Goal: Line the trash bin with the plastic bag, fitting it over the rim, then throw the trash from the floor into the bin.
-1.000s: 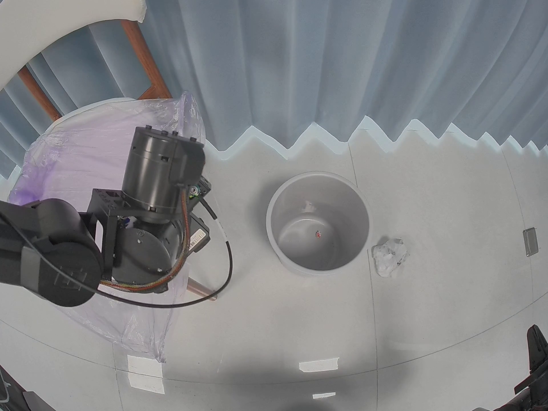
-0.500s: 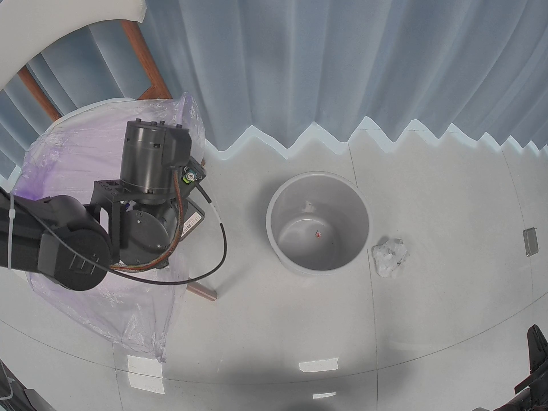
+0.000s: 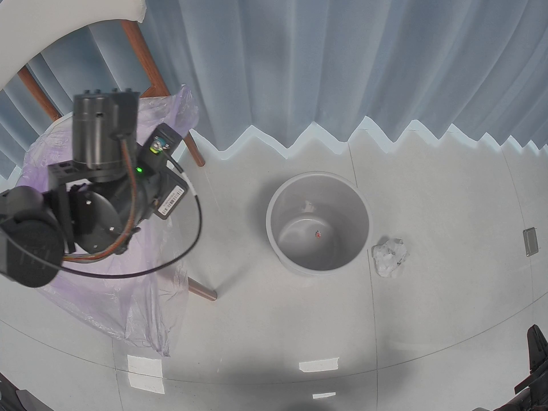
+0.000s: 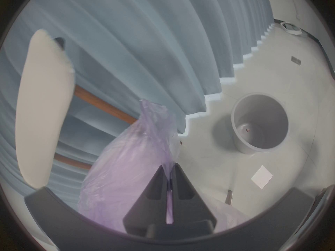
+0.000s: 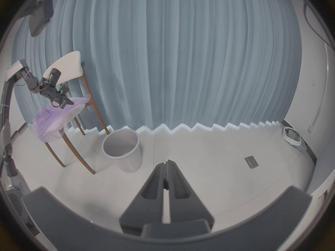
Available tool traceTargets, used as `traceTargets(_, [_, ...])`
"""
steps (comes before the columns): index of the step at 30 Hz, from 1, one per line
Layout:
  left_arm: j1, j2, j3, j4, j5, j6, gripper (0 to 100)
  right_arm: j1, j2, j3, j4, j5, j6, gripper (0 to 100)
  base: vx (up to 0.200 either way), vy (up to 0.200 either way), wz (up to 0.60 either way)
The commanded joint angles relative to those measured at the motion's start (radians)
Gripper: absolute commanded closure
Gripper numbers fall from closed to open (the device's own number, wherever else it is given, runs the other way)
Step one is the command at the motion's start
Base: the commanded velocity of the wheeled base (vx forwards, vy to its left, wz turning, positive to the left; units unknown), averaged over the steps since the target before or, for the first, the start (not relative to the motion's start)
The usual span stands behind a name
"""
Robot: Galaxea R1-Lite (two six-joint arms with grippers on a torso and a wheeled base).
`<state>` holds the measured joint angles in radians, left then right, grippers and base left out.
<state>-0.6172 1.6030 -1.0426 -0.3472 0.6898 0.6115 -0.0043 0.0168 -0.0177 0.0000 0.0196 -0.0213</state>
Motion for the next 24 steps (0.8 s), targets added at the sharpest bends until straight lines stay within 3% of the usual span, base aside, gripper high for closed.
traceTargets(1, [0.007,-0.23,0.075,0.056,-0.009,-0.056,100,0.0,-0.017,0.018,0.0,0.0,0.0,100,0.0,0.0,0.0])
traceTargets(6, [-0.009,-0.391,0.079,0.2,-0.072,-0.23,100,0.0,-0.017,0.018,0.0,0.0,0.0,100,0.0,0.0,0.0])
traceTargets(12, [-0.091,-0.499,0.084,0.317,-0.107,-0.475,100,0.0,-0.017,0.018,0.0,0.0,0.0,100,0.0,0.0,0.0])
traceTargets(15, [-0.108,-0.517,0.085,0.343,-0.194,-0.588,100,0.0,-0.017,0.018,0.0,0.0,0.0,100,0.0,0.0,0.0])
traceTargets(20, [-0.114,-0.515,0.073,0.324,-0.406,-0.728,100,0.0,-0.017,0.018,0.0,0.0,0.0,100,0.0,0.0,0.0])
traceTargets(24, [-0.122,-0.512,0.073,0.26,-0.544,-0.866,100,0.0,-0.017,0.018,0.0,0.0,0.001,100,0.0,0.0,0.0])
